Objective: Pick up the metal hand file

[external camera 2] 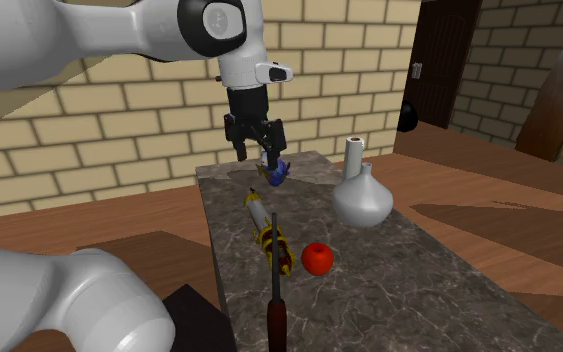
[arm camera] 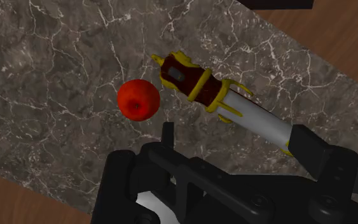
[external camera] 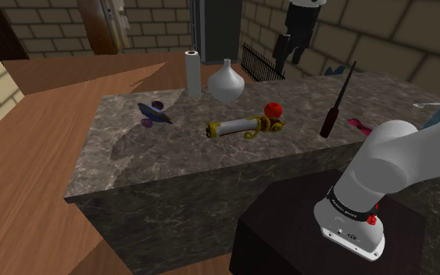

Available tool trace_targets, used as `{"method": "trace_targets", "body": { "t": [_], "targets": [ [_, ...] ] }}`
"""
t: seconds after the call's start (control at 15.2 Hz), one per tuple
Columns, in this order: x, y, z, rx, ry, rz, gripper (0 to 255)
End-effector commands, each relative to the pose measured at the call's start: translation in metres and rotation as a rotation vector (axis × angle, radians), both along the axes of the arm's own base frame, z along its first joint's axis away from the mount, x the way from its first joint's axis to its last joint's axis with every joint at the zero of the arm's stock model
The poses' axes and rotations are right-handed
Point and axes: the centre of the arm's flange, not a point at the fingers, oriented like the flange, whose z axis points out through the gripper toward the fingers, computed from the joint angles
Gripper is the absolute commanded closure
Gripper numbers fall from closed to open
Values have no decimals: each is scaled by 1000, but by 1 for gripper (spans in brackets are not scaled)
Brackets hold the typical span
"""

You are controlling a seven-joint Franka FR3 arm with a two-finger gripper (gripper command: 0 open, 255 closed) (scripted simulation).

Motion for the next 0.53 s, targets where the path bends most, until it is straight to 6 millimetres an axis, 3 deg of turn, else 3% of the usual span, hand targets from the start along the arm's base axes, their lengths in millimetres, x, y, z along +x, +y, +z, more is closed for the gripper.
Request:
{"method": "trace_targets", "body": {
  "t": [0.0, 0.46],
  "targets": [
    [0, 0, 0, 0, 0, 0, 0],
    [-15, -88, -43, 90, 128, -129, 0]
  ]
}}
